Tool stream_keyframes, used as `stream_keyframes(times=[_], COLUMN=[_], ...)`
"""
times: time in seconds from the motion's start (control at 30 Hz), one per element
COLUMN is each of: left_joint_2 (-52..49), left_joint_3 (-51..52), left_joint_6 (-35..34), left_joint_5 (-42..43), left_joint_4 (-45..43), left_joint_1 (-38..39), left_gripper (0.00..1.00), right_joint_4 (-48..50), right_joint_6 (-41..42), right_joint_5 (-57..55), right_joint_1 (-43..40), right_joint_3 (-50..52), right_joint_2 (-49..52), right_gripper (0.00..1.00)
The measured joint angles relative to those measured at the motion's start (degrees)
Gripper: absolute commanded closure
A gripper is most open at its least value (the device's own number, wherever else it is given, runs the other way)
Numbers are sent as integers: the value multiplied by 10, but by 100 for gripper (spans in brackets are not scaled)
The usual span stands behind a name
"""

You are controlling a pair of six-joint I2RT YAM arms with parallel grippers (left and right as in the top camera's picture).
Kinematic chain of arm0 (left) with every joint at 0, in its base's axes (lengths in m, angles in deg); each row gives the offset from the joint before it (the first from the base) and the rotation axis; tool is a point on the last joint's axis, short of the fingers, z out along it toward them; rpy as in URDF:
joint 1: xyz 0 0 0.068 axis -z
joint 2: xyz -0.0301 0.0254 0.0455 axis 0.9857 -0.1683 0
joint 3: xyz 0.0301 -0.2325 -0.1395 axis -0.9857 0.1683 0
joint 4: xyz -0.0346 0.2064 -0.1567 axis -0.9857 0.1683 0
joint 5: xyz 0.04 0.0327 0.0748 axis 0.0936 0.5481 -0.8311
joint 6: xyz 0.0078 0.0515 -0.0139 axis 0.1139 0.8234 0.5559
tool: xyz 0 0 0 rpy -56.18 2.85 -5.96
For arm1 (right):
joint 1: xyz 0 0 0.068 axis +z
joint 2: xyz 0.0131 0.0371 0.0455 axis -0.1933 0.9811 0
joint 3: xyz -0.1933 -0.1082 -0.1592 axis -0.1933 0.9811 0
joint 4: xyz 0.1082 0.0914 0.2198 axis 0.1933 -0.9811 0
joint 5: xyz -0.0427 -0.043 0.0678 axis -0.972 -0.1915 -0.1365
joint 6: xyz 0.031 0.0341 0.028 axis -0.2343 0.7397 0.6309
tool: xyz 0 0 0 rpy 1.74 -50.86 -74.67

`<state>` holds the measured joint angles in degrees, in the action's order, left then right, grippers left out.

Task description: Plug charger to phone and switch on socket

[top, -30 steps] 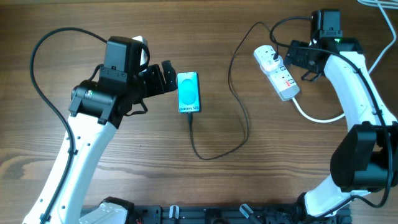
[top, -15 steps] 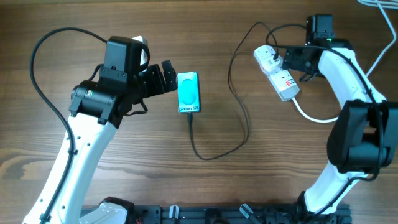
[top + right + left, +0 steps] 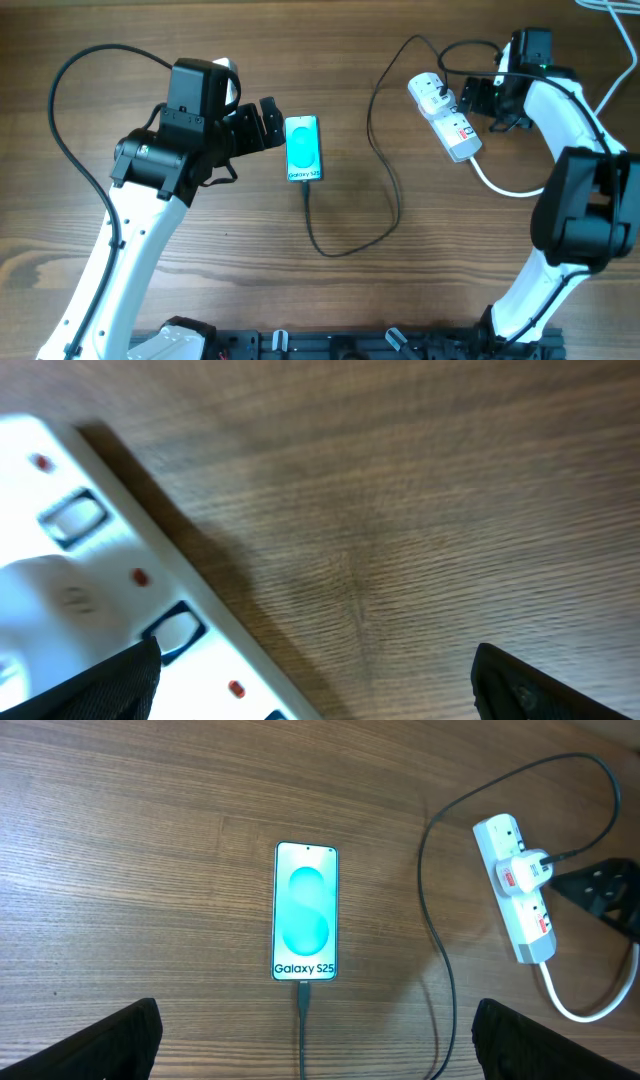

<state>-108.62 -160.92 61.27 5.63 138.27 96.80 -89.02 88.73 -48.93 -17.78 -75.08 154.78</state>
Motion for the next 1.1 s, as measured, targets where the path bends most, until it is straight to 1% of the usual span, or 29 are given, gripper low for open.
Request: stream_keyframes(times=[0.1,0.5,1.1], left_joint_2=[0,0,0], left_joint_3=[0,0,0], left_joint_6=[0,0,0], left_joint_5=[0,0,0], left_joint_4=[0,0,0], left_joint_1=[0,0,0], left_gripper=[0,0,0], right_joint_4=[1,21,4], right_joint_6=[6,51,64], right_joint_5=[2,4,19], right_joint_1=[0,1,1], right_joint_3=[0,0,0], right_joint_2=[18,19,19], right_gripper=[0,0,0])
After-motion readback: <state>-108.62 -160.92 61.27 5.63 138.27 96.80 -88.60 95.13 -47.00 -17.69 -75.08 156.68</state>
